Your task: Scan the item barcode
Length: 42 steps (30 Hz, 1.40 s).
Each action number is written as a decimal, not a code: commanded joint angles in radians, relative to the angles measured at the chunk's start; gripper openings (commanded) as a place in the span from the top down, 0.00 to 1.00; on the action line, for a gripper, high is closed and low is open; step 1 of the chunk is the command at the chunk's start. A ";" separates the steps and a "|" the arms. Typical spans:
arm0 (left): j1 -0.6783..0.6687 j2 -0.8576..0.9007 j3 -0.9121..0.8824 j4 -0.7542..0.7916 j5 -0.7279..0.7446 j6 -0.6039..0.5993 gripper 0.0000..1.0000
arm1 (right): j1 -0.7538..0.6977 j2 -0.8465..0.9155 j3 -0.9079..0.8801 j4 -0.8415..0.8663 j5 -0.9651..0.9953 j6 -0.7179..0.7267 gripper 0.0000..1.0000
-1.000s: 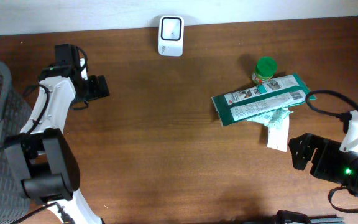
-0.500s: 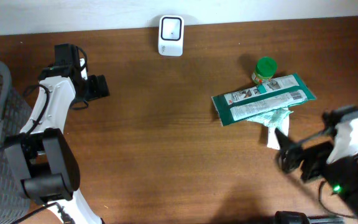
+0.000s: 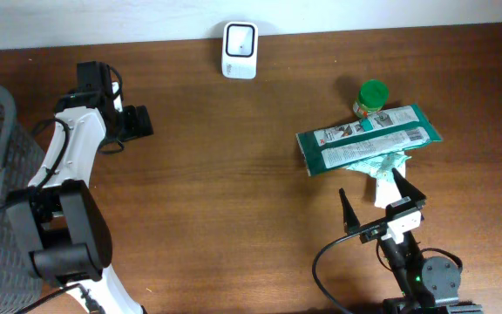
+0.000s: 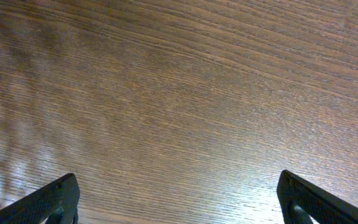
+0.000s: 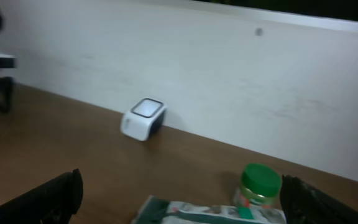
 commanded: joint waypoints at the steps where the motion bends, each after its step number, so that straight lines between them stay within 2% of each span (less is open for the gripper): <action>1: 0.003 -0.028 0.013 0.001 -0.003 0.002 0.01 | 0.009 -0.051 -0.039 0.005 0.092 0.004 0.02; 7: 0.003 -0.028 0.013 0.001 -0.003 0.002 0.01 | 0.009 -0.076 -0.053 -0.185 0.108 0.004 0.02; 42: 0.002 -0.028 0.013 0.001 -0.003 0.002 0.01 | 0.008 -0.076 -0.053 -0.181 0.117 0.005 0.02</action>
